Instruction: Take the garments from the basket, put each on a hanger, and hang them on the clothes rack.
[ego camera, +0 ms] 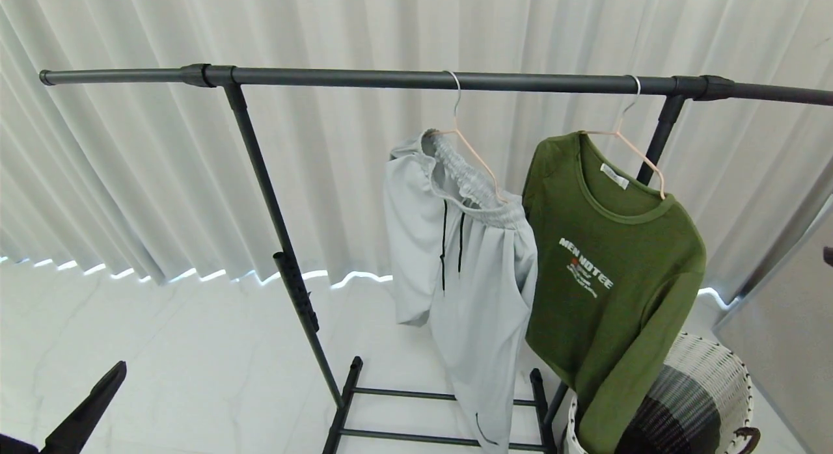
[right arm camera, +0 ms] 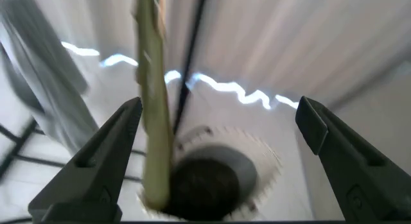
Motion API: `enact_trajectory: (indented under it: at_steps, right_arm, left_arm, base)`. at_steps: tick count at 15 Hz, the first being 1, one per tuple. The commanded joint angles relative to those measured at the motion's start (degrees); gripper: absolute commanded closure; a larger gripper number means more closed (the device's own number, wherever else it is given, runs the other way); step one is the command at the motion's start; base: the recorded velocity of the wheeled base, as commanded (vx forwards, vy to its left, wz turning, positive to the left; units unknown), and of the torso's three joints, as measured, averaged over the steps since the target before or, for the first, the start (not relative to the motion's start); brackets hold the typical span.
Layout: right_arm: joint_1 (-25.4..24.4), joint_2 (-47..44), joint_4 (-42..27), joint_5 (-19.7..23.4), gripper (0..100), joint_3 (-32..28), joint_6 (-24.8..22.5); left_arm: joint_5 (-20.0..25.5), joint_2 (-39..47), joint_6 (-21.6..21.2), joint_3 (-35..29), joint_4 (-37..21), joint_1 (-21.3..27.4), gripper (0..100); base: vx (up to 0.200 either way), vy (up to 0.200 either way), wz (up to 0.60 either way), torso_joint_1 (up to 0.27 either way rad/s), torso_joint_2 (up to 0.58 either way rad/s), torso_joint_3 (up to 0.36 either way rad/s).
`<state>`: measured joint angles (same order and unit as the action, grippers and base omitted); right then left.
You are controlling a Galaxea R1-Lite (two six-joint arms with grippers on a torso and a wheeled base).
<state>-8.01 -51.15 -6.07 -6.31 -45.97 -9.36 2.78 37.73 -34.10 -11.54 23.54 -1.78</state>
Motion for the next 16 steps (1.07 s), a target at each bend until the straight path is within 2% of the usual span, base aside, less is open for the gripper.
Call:
enact_trajectory:
  at_steps: [1,3,6,7,9,10,11,12,14,16]
  right_arm:
    - [2.6,8.0,-0.3,-0.2,0,6.3,-0.3]
    - [4.9,14.0,-3.7,-0.6,0,13.0,-0.4]
    - [7.9,23.3,-11.9,-0.7,0,18.8,-0.4]
    - [8.2,26.0,-14.7,-0.8,0,19.9,-0.4]
    - [9.0,32.0,-20.3,-2.3,0,22.4,-0.4]
    - [9.2,35.2,-23.4,-3.9,0,23.7,-0.4]
    - [9.2,38.6,-25.6,-4.4,0,24.6,-0.4]
    - [9.1,41.4,-26.4,-4.0,0,25.8,-0.5]
    - [7.8,49.9,-25.5,-3.1,0,30.3,-0.5]
    - [7.7,51.2,-24.7,-1.8,0,31.0,2.3]
  left_arm:
    - [-1.3,-6.7,0.0,3.3,-0.1,-0.2,0]
    - [-1.4,-10.7,-0.1,6.2,-0.2,-0.2,0]
    - [-2.8,-19.3,-0.1,11.5,-1.0,-0.2,0]
    - [-4.1,-24.2,-0.1,11.5,-4.9,-0.2,0]
    - [-8.1,-37.3,0.1,11.5,-17.3,0.7,0]
    - [-11.8,-37.7,0.3,11.4,-19.2,1.4,0]
    - [-15.3,-37.7,0.3,11.5,-18.5,1.4,0]
    - [-16.9,-37.7,0.3,11.5,-18.5,1.3,0]
    - [-17.1,-37.7,0.3,11.5,-18.5,1.4,0]
    - [-17.2,-37.7,2.0,11.5,-18.5,1.4,0]
  base:
    - [-0.2,0.0,0.0,-0.002,0.01,0.007]
    - [-0.2,0.0,0.0,0.005,0.0,0.007]
    - [0.0,0.0,0.0,0.0,0.0,0.0]
    - [0.0,0.0,0.0,0.0,0.0,0.0]
    - [0.0,0.0,0.0,0.0,0.0,0.0]
    - [0.0,0.0,0.0,0.0,0.0,0.0]
    - [0.0,0.0,0.0,0.0,0.0,0.0]
    - [0.0,0.0,0.0,0.0,0.0,0.0]
    - [0.0,0.0,0.0,0.0,0.0,0.0]
    - [0.0,0.0,0.0,0.0,0.0,0.0]
